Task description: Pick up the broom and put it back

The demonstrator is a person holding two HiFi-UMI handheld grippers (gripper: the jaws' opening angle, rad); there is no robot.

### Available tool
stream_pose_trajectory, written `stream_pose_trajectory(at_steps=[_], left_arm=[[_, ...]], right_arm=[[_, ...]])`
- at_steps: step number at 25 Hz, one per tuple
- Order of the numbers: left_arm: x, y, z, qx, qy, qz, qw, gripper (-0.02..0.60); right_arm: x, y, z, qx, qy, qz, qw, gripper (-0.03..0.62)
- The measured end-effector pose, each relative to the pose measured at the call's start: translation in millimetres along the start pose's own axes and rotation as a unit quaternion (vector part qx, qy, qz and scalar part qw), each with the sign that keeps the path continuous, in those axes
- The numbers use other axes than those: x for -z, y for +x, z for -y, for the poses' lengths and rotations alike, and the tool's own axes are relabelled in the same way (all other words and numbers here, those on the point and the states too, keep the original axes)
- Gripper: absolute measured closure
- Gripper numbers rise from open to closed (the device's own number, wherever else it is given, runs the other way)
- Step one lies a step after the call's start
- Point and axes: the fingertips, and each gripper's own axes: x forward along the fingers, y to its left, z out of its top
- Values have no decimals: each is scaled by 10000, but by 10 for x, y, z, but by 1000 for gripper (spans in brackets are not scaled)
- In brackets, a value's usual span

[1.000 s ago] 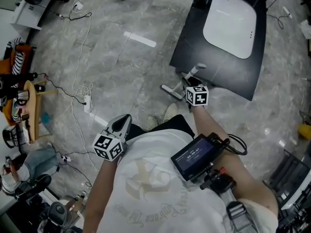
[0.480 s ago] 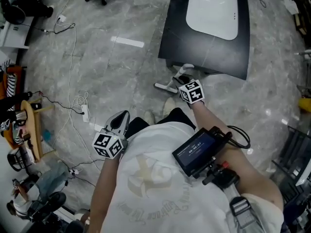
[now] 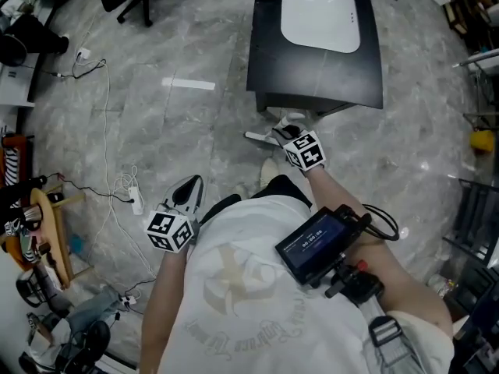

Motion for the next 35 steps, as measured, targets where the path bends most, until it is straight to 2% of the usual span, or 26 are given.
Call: stream_pose_trajectory(at_steps=[3,13,21,27,35], left_arm=[[7,2,-56,114,43,2,9999,569],[-1,-272,53,726,247,142,9970,569],[149,-265,310,1226,344,115,9918,569],[206,-253,399,1469,423,118,9882,569],[183,-313,594,1809,677,309,9807,569]], right_arm=[[-66,-88,-55,116,-32,112,9999,487],[-307,-824,-622,466,-80,577,9972,494],[-417,-1349,-941,624,-127,874,9941,499],[-545,-1678,-1153,793,-206,1027,9913,500],[-670,-2192,-1446,1051,-330,1399,9840,502]])
